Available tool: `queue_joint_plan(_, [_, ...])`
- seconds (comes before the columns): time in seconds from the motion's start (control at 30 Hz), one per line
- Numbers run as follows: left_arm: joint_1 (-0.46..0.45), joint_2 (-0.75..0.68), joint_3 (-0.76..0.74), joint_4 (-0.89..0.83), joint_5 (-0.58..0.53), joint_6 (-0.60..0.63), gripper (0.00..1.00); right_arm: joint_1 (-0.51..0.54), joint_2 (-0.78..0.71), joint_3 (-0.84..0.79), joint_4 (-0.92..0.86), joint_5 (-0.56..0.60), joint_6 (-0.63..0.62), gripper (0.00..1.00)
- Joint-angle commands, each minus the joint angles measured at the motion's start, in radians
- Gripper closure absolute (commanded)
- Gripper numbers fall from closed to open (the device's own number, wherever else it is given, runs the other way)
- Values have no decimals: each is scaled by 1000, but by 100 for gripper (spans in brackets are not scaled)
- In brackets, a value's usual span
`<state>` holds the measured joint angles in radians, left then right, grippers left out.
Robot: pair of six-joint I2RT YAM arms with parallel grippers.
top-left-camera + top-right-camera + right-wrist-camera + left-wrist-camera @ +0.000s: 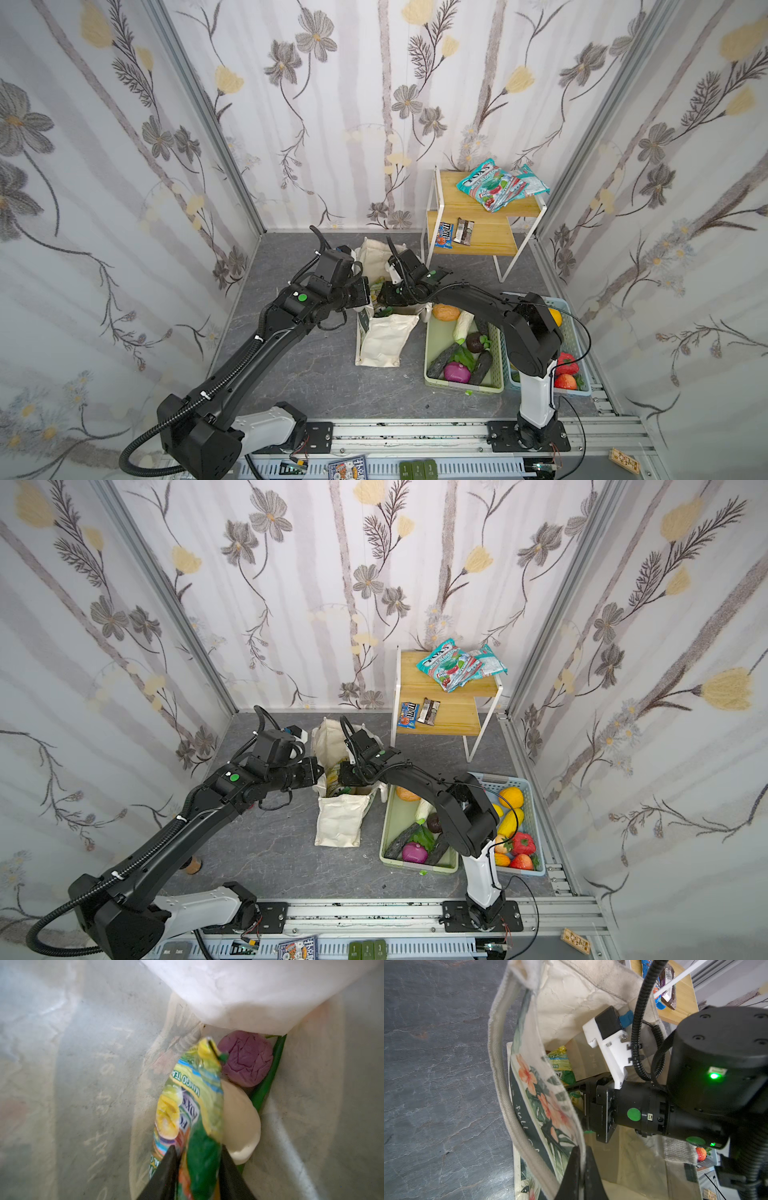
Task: Place the food into the grocery bag and tie it
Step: 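Lower the candy bag into the tote and open the right gripper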
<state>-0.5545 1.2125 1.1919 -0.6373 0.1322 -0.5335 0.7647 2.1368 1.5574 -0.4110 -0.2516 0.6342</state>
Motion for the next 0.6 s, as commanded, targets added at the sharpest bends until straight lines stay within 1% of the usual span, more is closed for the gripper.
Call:
queue_joint_plan(0.0, [0,-4,-5,25,-10,1,100,1,-8,2,-21,29,-3,55])
queue_joint_plan(0.1, [1,-5,-6,28,-11,4,100,-1,-27,18,-45,31,-10,49])
queue_joint_plan(0.2, [2,-5,-8,28,-11,5,100,-2,-59,47,-74,27,-23,39])
queue_joint_plan(0.27, [4,-8,-12,30,-15,6,100,-5,-94,63,-80,22,-29,29])
queue_joint_plan(0.3, [4,-9,-14,30,-16,5,100,-6,-110,69,-81,16,-32,27])
queue_joint_plan(0.37, [7,-12,-19,32,-15,3,100,-10,-141,83,-88,7,-35,25])
queue_joint_plan(0.57, [8,-19,-26,30,-15,1,100,-43,-240,90,-89,-36,-34,23])
